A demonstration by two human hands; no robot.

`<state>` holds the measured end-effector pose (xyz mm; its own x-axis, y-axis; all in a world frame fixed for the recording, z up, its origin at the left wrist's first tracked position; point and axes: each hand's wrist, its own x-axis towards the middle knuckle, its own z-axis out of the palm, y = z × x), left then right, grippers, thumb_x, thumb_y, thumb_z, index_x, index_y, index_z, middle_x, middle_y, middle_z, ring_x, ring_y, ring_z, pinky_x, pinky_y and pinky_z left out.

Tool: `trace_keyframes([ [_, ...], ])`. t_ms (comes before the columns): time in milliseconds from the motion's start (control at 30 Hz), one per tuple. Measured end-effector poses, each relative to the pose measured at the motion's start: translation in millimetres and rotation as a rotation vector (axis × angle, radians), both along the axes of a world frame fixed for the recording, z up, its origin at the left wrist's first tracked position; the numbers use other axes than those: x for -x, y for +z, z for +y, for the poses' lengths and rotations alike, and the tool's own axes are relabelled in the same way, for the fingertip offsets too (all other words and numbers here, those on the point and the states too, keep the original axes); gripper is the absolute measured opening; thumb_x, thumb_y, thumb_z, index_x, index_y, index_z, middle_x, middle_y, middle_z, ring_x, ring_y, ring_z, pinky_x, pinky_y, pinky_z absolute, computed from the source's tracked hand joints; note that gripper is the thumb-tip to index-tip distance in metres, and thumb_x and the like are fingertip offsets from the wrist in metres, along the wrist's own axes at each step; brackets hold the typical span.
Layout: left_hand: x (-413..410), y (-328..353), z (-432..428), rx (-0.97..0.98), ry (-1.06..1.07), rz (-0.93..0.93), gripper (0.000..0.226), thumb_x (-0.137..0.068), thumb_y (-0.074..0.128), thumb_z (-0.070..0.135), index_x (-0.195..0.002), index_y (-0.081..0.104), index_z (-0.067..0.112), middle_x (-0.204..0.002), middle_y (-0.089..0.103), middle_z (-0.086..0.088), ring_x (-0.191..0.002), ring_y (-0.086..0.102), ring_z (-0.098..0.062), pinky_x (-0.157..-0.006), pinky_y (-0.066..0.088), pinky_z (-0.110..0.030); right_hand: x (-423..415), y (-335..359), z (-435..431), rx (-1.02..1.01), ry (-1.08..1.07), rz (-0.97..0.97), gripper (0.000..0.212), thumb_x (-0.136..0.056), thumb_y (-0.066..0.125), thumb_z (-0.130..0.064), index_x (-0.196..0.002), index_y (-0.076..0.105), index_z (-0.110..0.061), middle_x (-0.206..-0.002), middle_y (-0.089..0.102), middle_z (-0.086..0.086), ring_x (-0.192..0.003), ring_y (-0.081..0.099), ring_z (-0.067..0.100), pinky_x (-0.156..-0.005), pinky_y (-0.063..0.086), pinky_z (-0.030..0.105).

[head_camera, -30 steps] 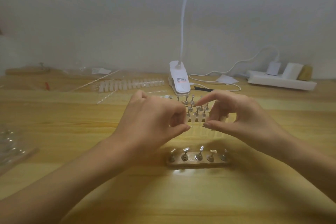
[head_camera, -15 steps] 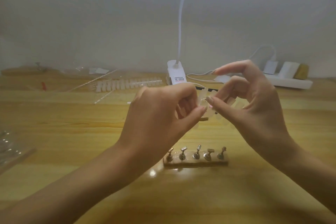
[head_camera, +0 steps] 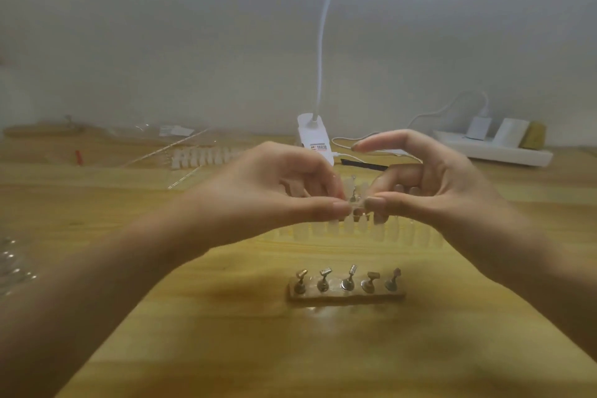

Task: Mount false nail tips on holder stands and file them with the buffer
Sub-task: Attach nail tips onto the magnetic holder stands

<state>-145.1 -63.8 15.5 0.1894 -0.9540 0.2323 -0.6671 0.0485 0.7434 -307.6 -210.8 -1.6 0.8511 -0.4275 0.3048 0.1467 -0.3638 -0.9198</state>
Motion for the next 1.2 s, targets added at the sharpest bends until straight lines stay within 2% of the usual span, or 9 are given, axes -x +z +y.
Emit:
trace_keyframes([
  [167,-5.6,-7.9,-4.5,0.030,0.025,0.053,0.010,-0.078,0.078,0.034,-0.077,0.073,0.025,-0.075,0.073,0.006,-0.073,0.066,-0.017,-0.077,0.050,-0.029,1.5,5.9,2.4,0.016,0.066,0.077,0.058,-0.070,0.080,-0.022,-0.125,0.061,-0.029,-0.085,0.075,0.007,-0.075,0.073,0.018,-0.074,0.057,0.024],
  [400,-4.2,-15.9,-6.3,0.017,0.110,-0.133,0.013,-0.076,0.076,0.045,-0.082,0.069,0.036,-0.076,0.071,0.017,-0.076,0.068,-0.005,-0.089,0.050,-0.047,1.7,4.6,-0.4,0.021,0.004,0.108,0.059,-0.070,0.080,-0.015,-0.124,0.060,-0.029,-0.078,0.072,0.004,-0.078,0.075,0.025,-0.075,0.057,0.025],
  [533,-0.2,-13.4,-6.0,0.007,0.062,-0.062,0.005,-0.080,0.076,0.036,-0.082,0.073,0.034,-0.078,0.072,0.015,-0.072,0.067,-0.009,-0.075,0.055,-0.038,0.2,1.2,1.8,0.075,-0.032,0.057,0.059,-0.069,0.081,-0.020,-0.122,0.060,-0.036,-0.076,0.072,0.004,-0.079,0.065,0.038,-0.071,0.053,0.034],
  [700,11.5,-17.8,-4.0,0.174,0.191,-0.184,0.006,-0.076,0.077,0.034,-0.074,0.074,0.029,-0.069,0.071,0.017,-0.070,0.067,0.000,-0.075,0.050,-0.024,0.0,-5.5,9.0,0.326,-0.126,-0.080,0.063,-0.076,0.080,-0.009,-0.129,0.057,-0.035,-0.072,0.065,0.001,-0.068,0.062,0.015,-0.067,0.054,0.030],
  [867,25.5,-20.9,-5.8,0.178,0.148,0.381,0.013,-0.081,0.077,0.016,-0.070,0.069,0.016,-0.068,0.074,0.003,-0.063,0.068,-0.004,-0.058,0.050,-0.013,1.4,-5.3,19.7,1.001,-0.336,-0.276,0.067,-0.083,0.077,-0.001,-0.140,0.048,-0.022,-0.080,0.061,-0.006,-0.078,0.060,0.007,-0.087,0.047,0.010],
  [967,31.2,-22.0,-6.1,0.166,0.108,0.526,0.008,-0.082,0.075,0.016,-0.077,0.070,0.014,-0.073,0.075,-0.001,-0.063,0.068,-0.006,-0.060,0.050,-0.012,4.0,-0.7,18.6,0.935,-0.279,-0.335,0.066,-0.086,0.075,-0.005,-0.141,0.044,-0.023,-0.092,0.069,0.005,-0.078,0.064,0.008,-0.086,0.053,0.023],
  [1033,26.0,-19.1,-3.9,0.258,0.068,0.326,0.006,-0.083,0.075,0.019,-0.079,0.070,0.016,-0.077,0.075,0.002,-0.066,0.068,-0.008,-0.064,0.051,-0.015,5.7,8.0,13.8,0.608,-0.223,-0.295,0.068,-0.078,0.082,-0.010,-0.137,0.051,-0.028,-0.081,0.069,0.002,-0.073,0.068,0.011,-0.077,0.056,0.025],
  [1133,3.8,-7.2,1.4,0.515,0.071,-0.660,0.012,-0.090,0.066,0.031,-0.082,0.071,0.025,-0.081,0.069,0.017,-0.072,0.064,-0.006,-0.077,0.041,-0.026,9.2,21.2,0.2,-0.075,0.214,-0.046,0.070,-0.071,0.088,-0.008,-0.131,0.063,-0.032,-0.071,0.068,0.002,-0.065,0.066,0.014,-0.064,0.056,0.022],
  [1200,-9.8,-3.8,3.4,0.601,0.015,-1.029,0.015,-0.094,0.062,0.032,-0.084,0.072,0.028,-0.084,0.069,0.016,-0.075,0.064,-0.009,-0.080,0.034,-0.033,10.3,22.4,-18.5,-0.273,0.359,0.087,0.061,-0.075,0.081,-0.005,-0.128,0.066,-0.030,-0.073,0.067,0.002,-0.064,0.065,0.012,-0.064,0.057,0.022],
])
